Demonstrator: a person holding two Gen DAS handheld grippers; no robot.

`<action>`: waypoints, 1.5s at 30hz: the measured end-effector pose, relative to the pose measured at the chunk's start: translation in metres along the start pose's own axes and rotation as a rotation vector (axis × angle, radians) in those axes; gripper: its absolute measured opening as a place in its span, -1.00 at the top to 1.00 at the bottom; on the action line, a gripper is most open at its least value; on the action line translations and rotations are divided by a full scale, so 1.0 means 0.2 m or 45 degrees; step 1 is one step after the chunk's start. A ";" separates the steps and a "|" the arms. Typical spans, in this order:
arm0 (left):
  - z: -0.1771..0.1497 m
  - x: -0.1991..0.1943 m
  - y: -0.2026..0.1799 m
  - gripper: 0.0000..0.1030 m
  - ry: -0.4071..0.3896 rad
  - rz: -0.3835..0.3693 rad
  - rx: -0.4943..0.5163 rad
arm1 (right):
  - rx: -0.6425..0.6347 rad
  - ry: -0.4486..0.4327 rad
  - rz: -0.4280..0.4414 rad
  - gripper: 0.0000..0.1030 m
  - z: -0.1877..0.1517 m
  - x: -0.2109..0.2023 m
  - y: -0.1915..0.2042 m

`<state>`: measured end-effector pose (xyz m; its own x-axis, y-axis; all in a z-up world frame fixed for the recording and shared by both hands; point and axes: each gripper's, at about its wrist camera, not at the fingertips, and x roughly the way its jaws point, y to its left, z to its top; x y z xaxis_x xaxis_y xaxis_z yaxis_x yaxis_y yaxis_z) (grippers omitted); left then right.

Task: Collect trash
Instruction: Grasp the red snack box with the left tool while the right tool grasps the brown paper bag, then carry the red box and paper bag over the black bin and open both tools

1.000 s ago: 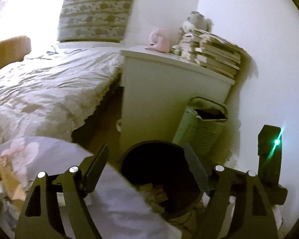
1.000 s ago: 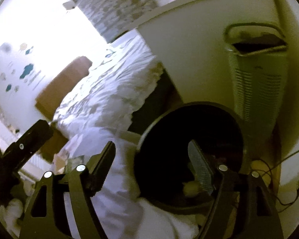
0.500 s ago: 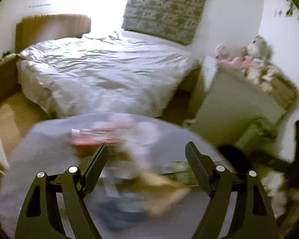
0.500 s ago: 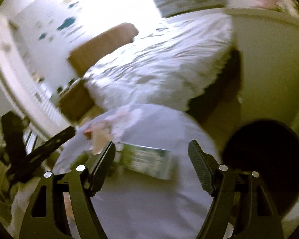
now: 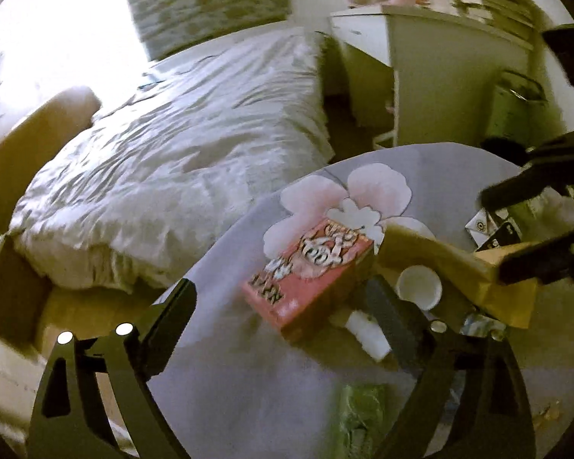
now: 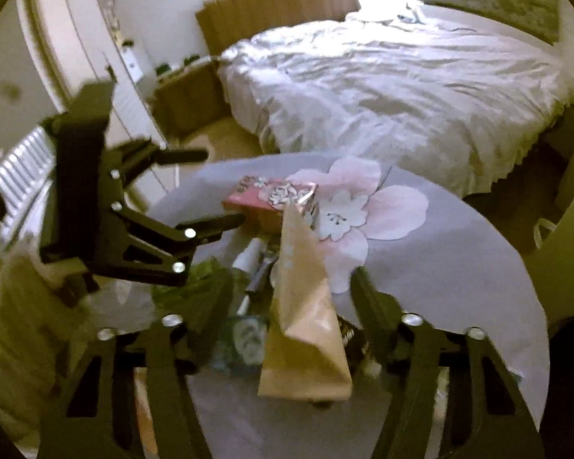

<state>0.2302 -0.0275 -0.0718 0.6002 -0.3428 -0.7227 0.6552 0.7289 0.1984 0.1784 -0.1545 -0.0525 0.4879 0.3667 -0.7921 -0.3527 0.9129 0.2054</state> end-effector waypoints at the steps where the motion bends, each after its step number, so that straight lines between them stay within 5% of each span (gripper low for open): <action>1: 0.01 0.03 0.00 -0.79 0.007 -0.039 0.020 | 0.003 0.016 -0.002 0.03 0.00 0.03 -0.02; 8: 0.03 0.21 0.00 -0.78 0.109 -0.147 0.105 | 0.063 0.034 0.061 0.36 0.01 0.10 -0.08; 12: 0.04 0.25 0.04 -0.38 0.122 -0.228 -0.005 | 0.107 0.010 0.084 0.58 0.01 0.08 -0.10; 19: 0.01 0.21 0.04 -0.17 0.092 -0.197 -0.170 | 0.116 -0.001 0.047 0.65 0.01 0.05 -0.08; 25: -0.03 0.13 0.07 -0.11 0.048 -0.124 -0.367 | -0.004 0.057 -0.093 0.50 0.01 0.16 0.02; 27: -0.06 0.09 0.08 -0.08 0.032 -0.100 -0.435 | 0.021 0.030 -0.082 0.64 0.00 0.15 0.02; 37: -0.04 -0.35 -0.02 -0.05 -0.175 -0.064 -0.562 | 0.316 -0.305 0.179 0.77 -0.12 -0.38 -0.20; 45: 0.18 -0.48 -0.37 -0.05 -0.268 -0.162 -0.525 | 0.409 -0.504 0.118 0.77 -0.31 -0.81 -0.44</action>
<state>0.1413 -0.0696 0.0068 0.6346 -0.5261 -0.5661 0.5184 0.8331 -0.1930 0.0821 -0.3057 0.0219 0.7528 0.4314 -0.4972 -0.1759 0.8597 0.4795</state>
